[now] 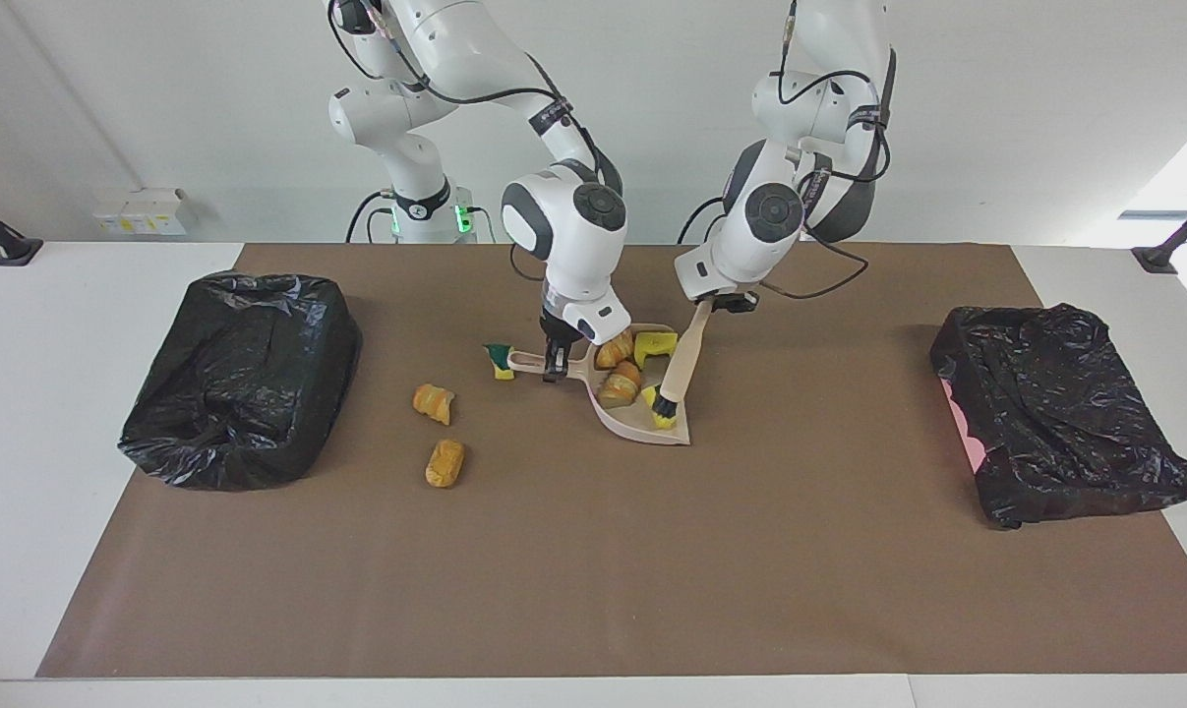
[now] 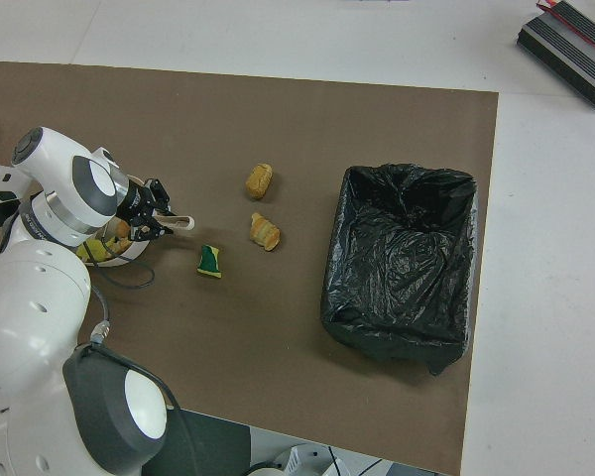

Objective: Sweep and dump trash in bin
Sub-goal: 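Sweep the remaining yellow sponge into the dustpan with the left gripper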

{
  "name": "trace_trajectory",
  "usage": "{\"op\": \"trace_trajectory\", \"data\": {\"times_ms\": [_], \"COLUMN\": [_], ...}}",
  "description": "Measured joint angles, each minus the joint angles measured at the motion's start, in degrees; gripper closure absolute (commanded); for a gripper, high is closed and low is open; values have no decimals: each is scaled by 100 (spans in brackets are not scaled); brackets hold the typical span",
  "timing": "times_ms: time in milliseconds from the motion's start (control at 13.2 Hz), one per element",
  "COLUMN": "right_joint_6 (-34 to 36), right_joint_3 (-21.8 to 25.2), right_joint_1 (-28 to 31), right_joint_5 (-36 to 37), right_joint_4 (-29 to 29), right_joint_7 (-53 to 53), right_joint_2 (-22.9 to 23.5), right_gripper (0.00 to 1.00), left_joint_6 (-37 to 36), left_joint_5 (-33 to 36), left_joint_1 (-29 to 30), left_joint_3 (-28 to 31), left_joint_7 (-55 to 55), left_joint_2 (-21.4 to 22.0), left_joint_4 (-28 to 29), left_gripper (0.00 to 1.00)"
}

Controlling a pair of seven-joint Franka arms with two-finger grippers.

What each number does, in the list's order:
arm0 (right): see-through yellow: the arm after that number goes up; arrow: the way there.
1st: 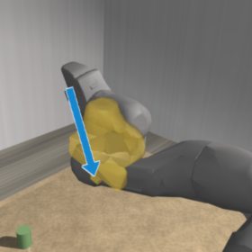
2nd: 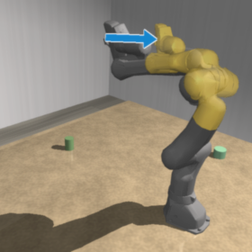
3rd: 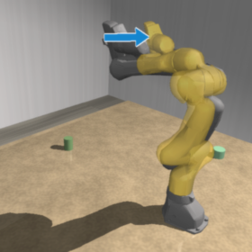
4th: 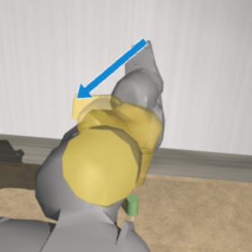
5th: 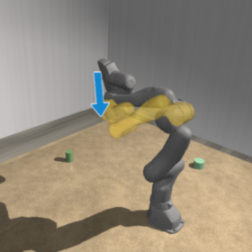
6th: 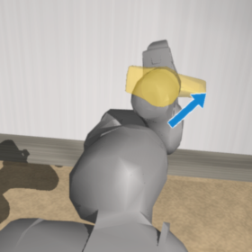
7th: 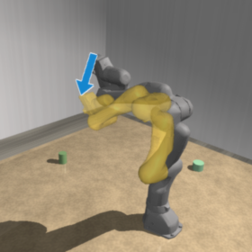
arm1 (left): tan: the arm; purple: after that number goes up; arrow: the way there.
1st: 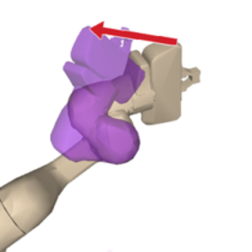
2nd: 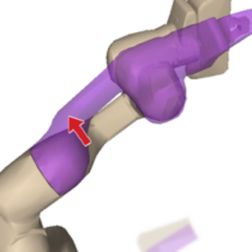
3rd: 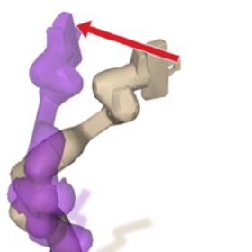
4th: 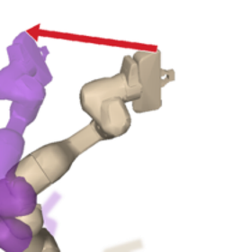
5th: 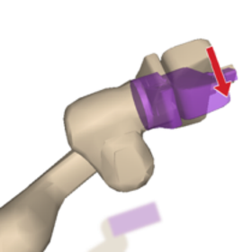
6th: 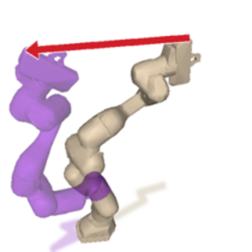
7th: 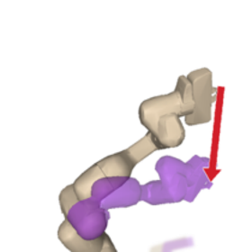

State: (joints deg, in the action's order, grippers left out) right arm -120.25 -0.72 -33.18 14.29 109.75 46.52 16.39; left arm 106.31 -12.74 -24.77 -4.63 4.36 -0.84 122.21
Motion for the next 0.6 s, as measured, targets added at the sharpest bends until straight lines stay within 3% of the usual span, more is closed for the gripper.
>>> {"op": "trace_trajectory", "data": {"times_ms": [453, 604], "right_joint_6": [0, 0], "right_joint_3": [0, 0], "right_joint_1": [8, 19], "right_joint_5": [0, 0], "right_joint_4": [3, 7], "right_joint_7": [0, 0], "right_joint_2": [7, 20], "right_gripper": [100, 100], "left_joint_6": [-235, -240], "left_joint_5": [-19, -27], "left_joint_1": [12, -148], "left_joint_3": [-23, -51], "left_joint_7": [-16, -78], "left_joint_2": [167, 276], "left_joint_4": [-22, 204], "left_gripper": [100, 100]}}
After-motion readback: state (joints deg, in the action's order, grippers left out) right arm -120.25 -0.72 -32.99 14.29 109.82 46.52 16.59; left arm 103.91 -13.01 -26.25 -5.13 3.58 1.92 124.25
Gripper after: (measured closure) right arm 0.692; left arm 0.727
